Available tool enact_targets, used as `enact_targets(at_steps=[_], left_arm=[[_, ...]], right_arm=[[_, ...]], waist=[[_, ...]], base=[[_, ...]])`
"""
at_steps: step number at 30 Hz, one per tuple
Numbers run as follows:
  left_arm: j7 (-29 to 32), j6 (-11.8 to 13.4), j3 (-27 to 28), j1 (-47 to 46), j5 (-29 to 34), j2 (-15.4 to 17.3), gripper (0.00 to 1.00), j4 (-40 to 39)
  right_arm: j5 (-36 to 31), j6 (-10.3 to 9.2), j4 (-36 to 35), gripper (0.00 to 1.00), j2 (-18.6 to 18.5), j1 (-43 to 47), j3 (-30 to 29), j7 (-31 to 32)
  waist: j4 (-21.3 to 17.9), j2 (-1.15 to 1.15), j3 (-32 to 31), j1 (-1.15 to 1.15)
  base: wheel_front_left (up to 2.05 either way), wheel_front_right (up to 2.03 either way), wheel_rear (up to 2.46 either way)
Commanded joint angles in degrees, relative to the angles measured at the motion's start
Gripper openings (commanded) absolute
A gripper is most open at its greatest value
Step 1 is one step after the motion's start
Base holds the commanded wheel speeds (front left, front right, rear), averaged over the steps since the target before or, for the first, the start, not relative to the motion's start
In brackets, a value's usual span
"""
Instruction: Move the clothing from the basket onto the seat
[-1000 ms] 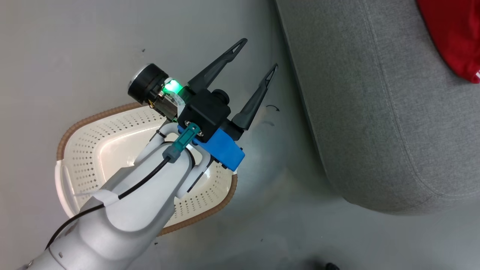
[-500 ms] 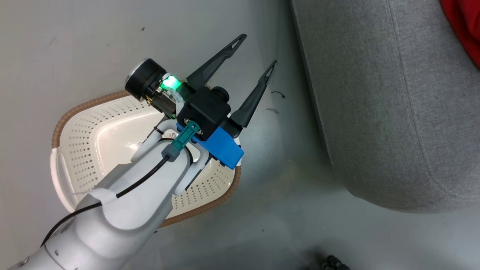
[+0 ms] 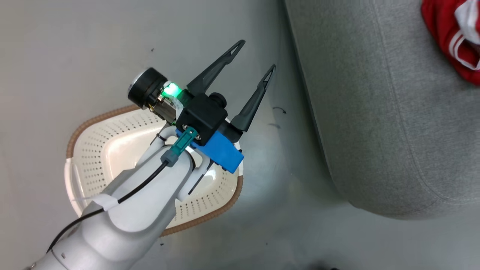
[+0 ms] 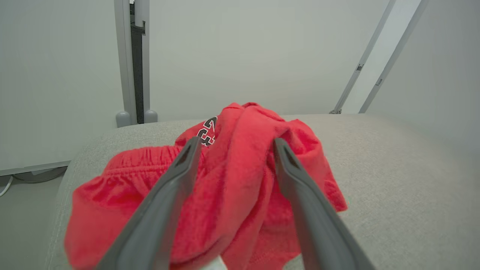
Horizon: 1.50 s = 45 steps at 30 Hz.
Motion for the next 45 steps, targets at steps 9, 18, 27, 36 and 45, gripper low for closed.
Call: enact_targets(at_steps=[9, 18, 27, 36, 45], left_arm=[[-2.67, 1.46, 2.01, 5.37, -2.55, -0.77, 1.0, 2.2], [-3.14, 2.93, 8.36, 15.74, -4.57, -0.28, 1.0, 0.59], [-3.17, 3.49, 19.43, 26.65, -2.17, -0.23, 1.0, -3.81], [-3.12, 2.17, 28.92, 35.71, 0.62, -1.59, 1.0, -5.47], [-3.13, 0.62, 35.47, 43.47, 3.16, -4.1, 1.0, -6.46]], right_arm=[[-3.08, 0.02, -10.13, 1.0, 1.67, 11.69, 0.42, -0.01], [-3.89, 0.02, -19.69, 1.0, 4.92, 19.92, 8.06, -0.01], [-2.58, 0.02, -22.27, 1.0, 7.84, 27.27, 15.06, -0.01], [-1.76, 0.02, -23.04, 1.0, 10.66, 33.14, 16.32, -0.01], [-2.8, 0.02, -24.11, 1.0, 14.08, 39.95, 16.45, -0.01]], waist=[[1.74, 0.0, -10.13, 0.0], [5.39, 0.0, -20.32, 0.0], [10.08, 0.0, -27.75, 0.0], [13.29, 0.0, -33.35, 0.0], [15.53, 0.0, -37.32, 0.0]], base=[[0.0, 0.0, 0.0], [0.0, 0.0, 0.0], [0.0, 0.0, 0.0], [0.0, 0.0, 0.0], [0.0, 0.0, 0.0]])
